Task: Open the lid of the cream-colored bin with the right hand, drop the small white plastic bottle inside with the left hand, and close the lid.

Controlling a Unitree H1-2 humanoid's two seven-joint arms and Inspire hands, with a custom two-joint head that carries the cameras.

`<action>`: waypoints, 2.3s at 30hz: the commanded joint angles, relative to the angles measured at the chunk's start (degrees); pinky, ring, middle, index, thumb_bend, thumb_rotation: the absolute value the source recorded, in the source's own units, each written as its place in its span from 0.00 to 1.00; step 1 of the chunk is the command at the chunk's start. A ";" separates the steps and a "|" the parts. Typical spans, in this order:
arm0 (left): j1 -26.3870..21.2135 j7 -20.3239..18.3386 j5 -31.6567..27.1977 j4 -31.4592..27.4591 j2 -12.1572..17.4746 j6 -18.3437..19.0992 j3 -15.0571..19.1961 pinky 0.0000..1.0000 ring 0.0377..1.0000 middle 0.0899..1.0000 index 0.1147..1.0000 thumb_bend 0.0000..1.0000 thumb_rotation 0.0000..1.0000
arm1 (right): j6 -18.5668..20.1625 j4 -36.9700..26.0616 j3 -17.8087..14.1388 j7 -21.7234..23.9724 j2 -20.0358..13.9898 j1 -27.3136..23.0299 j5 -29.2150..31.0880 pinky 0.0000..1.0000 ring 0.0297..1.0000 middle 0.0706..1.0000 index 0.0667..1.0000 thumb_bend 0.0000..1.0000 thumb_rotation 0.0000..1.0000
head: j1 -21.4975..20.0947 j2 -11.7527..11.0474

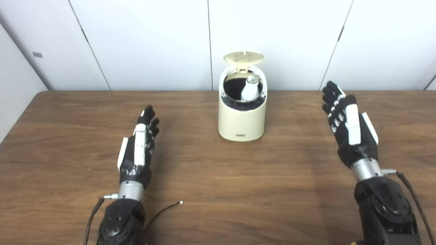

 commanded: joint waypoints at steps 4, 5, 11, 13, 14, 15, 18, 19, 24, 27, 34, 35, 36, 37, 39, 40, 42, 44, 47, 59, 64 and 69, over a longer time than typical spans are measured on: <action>-0.54 -0.33 0.52 0.56 0.40 -3.74 -0.98 1.00 1.00 1.00 1.00 0.52 1.00 | 2.79 -4.13 2.08 0.32 -2.56 -6.90 -4.67 0.99 0.98 0.95 0.89 0.66 0.98 | -0.68 0.15; -0.50 -0.17 0.73 0.83 0.34 -3.85 -1.03 1.00 1.00 1.00 1.00 0.52 1.00 | 3.99 -4.55 2.41 0.24 -2.72 -7.96 -5.43 0.98 0.97 0.95 0.88 0.66 0.97 | -0.73 0.17; 0.02 -0.12 2.69 1.78 0.46 -4.84 -2.04 1.00 1.00 1.00 1.00 0.50 1.00 | 11.77 -5.67 4.77 1.47 -4.21 -15.08 -8.91 1.00 1.00 0.97 0.86 0.67 0.98 | -1.95 0.46; 0.14 -0.14 3.09 1.70 0.41 -4.76 -2.40 1.00 1.00 1.00 1.00 0.49 1.00 | 13.10 -5.71 5.99 1.54 -4.25 -17.12 -10.72 1.00 1.00 0.96 0.85 0.65 0.98 | -2.55 0.49; 0.20 -0.12 3.27 1.74 0.41 -4.79 -2.55 1.00 1.00 1.00 1.00 0.48 1.00 | 13.42 -5.39 6.70 1.74 -4.32 -18.05 -11.66 1.00 1.00 0.97 0.86 0.65 0.98 | -2.55 0.46; 0.24 -0.14 3.28 1.86 0.38 -4.83 -2.67 1.00 1.00 1.00 1.00 0.49 1.00 | 13.66 -4.76 7.48 2.08 -4.44 -19.06 -12.64 1.00 1.00 0.97 0.87 0.65 0.98 | -2.38 0.37; 0.23 -0.17 2.99 2.06 0.26 -4.56 -2.81 1.00 1.00 1.00 1.00 0.51 1.00 | 14.05 -3.05 9.86 2.93 -4.77 -21.61 -16.07 1.00 0.99 0.98 0.89 0.65 0.99 | -2.20 0.38; 0.15 0.01 3.06 2.15 0.18 -4.57 -2.78 1.00 1.00 1.00 1.00 0.52 1.00 | 14.05 -2.52 10.93 3.19 -5.15 -22.38 -17.79 0.99 0.99 0.97 0.89 0.65 1.00 | -2.23 0.35; -0.24 0.66 3.18 2.15 0.01 -4.78 -2.66 1.00 1.00 1.00 1.00 0.55 1.00 | 13.08 1.40 15.59 4.34 -7.09 -26.17 -24.83 0.86 0.92 0.93 0.89 0.60 1.00 | -2.38 0.37; -0.09 0.16 2.21 2.44 0.27 -5.23 -2.77 1.00 1.00 1.00 1.00 0.57 1.00 | 10.43 4.04 17.14 4.69 -7.34 -27.74 -26.98 0.87 0.92 0.92 0.89 0.58 1.00 | -2.37 0.16; 0.04 -0.12 1.43 2.77 0.13 -6.58 -2.93 1.00 1.00 1.00 0.99 0.56 1.00 | 7.76 7.28 20.71 4.72 -7.78 -29.94 -33.38 0.92 0.97 0.96 0.85 0.57 1.00 | -1.95 -0.49; 0.00 -0.11 1.45 2.70 0.12 -6.49 -3.00 1.00 1.00 1.00 0.99 0.56 1.00 | 7.37 7.66 20.65 4.71 -7.59 -30.01 -33.51 0.93 0.97 0.96 0.85 0.57 1.00 | -1.94 -0.48; -0.04 -0.05 1.53 2.55 0.06 -6.29 -3.09 1.00 1.00 1.00 0.99 0.56 1.00 | 6.89 8.05 20.57 4.70 -7.41 -30.09 -33.54 0.93 0.97 0.97 0.84 0.57 1.00 | -1.79 -0.41; -0.09 -0.01 1.48 2.43 0.00 -6.13 -3.14 1.00 1.00 1.00 0.99 0.56 1.00 | 6.54 8.32 20.56 4.80 -7.34 -30.16 -33.62 0.92 0.97 0.97 0.83 0.56 1.00 | -1.67 -0.36; -0.17 0.02 1.28 2.30 -0.14 -5.95 -3.18 1.00 1.00 1.00 0.99 0.56 1.00 | 6.65 8.24 20.82 5.28 -7.42 -30.23 -34.23 0.91 0.98 0.98 0.82 0.55 1.00 | -1.59 -0.26; -0.23 0.08 1.29 2.31 -0.19 -5.94 -3.19 1.00 1.00 1.00 0.99 0.55 1.00 | 6.81 8.13 20.94 5.56 -7.44 -30.26 -34.52 0.91 0.98 0.98 0.82 0.55 1.00 | -1.53 -0.26; -0.32 0.33 1.66 2.14 -0.23 -5.46 -3.26 1.00 1.00 1.00 0.98 0.55 1.00 | 6.85 8.03 21.12 6.10 -7.37 -30.36 -34.90 0.91 0.99 0.99 0.81 0.54 1.00 | -1.42 -0.33; -0.32 0.65 1.96 1.75 -0.38 -4.83 -3.34 1.00 1.00 1.00 0.98 0.55 1.00 | 6.53 7.95 21.35 6.65 -7.44 -30.44 -35.21 0.90 0.99 0.99 0.82 0.54 1.00 | -1.38 -0.26; -0.34 1.20 2.78 1.22 -0.51 -4.19 -3.63 1.00 0.99 0.99 0.98 0.53 1.00 | 6.90 7.00 21.66 7.77 -7.57 -30.31 -35.73 0.88 0.99 0.99 0.82 0.54 1.00 | -1.43 -0.09; -0.92 1.99 4.55 1.63 -0.63 -3.80 -4.18 0.99 0.98 0.99 0.99 0.54 1.00 | 8.34 2.97 21.96 11.11 -8.36 -28.83 -38.60 0.90 1.00 1.00 0.79 0.55 1.00 | -1.24 0.06; -1.08 2.43 5.57 1.80 -0.76 -3.39 -4.34 0.98 0.98 0.99 0.99 0.53 1.00 | 7.19 1.96 21.83 12.41 -8.96 -27.75 -39.27 0.93 1.00 1.00 0.75 0.58 1.00 | -1.11 -0.15; -1.06 3.08 6.15 1.72 -0.98 -3.16 -4.41 1.00 0.98 0.99 0.99 0.52 1.00 | 7.49 0.62 22.11 13.95 -9.84 -26.74 -40.26 0.95 1.00 1.00 0.72 0.59 1.00 | -1.10 -0.23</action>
